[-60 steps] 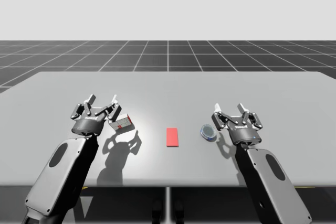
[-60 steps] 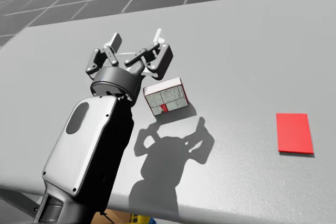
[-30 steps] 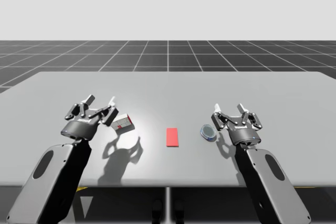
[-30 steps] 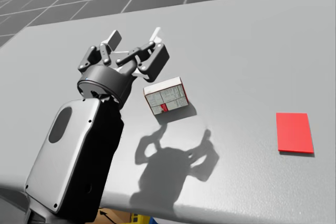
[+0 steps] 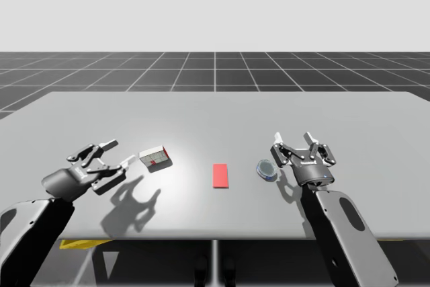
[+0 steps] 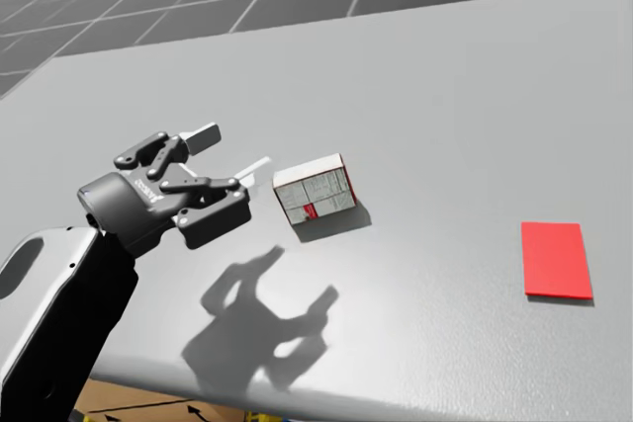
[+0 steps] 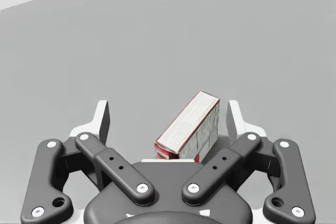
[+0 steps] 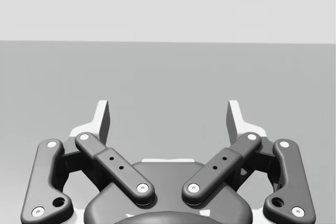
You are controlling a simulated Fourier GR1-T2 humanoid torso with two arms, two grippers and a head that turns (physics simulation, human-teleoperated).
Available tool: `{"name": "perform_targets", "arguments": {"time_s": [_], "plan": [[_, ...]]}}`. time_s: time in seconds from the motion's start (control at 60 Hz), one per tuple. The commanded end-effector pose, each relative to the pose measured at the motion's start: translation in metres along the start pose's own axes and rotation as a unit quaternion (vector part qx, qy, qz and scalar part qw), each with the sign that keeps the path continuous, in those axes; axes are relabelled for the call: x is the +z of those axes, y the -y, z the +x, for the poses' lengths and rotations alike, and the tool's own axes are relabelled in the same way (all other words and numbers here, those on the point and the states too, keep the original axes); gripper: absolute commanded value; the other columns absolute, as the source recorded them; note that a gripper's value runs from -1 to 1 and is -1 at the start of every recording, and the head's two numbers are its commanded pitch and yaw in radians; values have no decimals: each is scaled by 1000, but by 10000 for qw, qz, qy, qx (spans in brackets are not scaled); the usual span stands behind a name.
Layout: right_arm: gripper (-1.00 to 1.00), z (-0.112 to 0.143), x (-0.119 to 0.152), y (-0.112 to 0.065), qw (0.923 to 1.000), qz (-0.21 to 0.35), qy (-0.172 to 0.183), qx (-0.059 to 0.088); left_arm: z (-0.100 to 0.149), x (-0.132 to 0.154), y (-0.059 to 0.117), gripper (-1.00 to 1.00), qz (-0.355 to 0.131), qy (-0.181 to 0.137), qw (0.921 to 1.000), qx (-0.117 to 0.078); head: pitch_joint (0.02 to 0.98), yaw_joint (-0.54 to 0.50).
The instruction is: Look at the card. If it is red, pick the object on the left. If it is green, pick the object on the right.
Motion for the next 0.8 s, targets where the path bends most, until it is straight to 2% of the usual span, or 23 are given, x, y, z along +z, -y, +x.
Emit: {"name": "perform_targets", "arguments": {"time_s": [0.017, 0.133, 0.267, 0.483, 0.8], "plan": [[-1000, 1, 0, 0, 10000, 17, 31, 5, -25, 7, -8, -1000, -584, -294, 9978, -50, 780, 366], [-1000, 1, 0, 0, 10000, 32, 44, 4, -45, -2, -9, -1000, -886, -617, 9941, -123, 776, 367], [-1000, 1, 0, 0, 10000, 32, 44, 3, -56, -16, -11, -1000, -1001, -712, 9924, -34, 772, 366], [-1000, 0, -1, 0, 9999, 57, 83, 42, -58, -37, -8, -1000, -1122, -831, 9902, -30, 772, 358], [-1000, -1, 0, 0, 9999, 62, 110, 92, -58, -65, -2, -1000, -1309, -806, 9881, 37, 769, 350]]}}
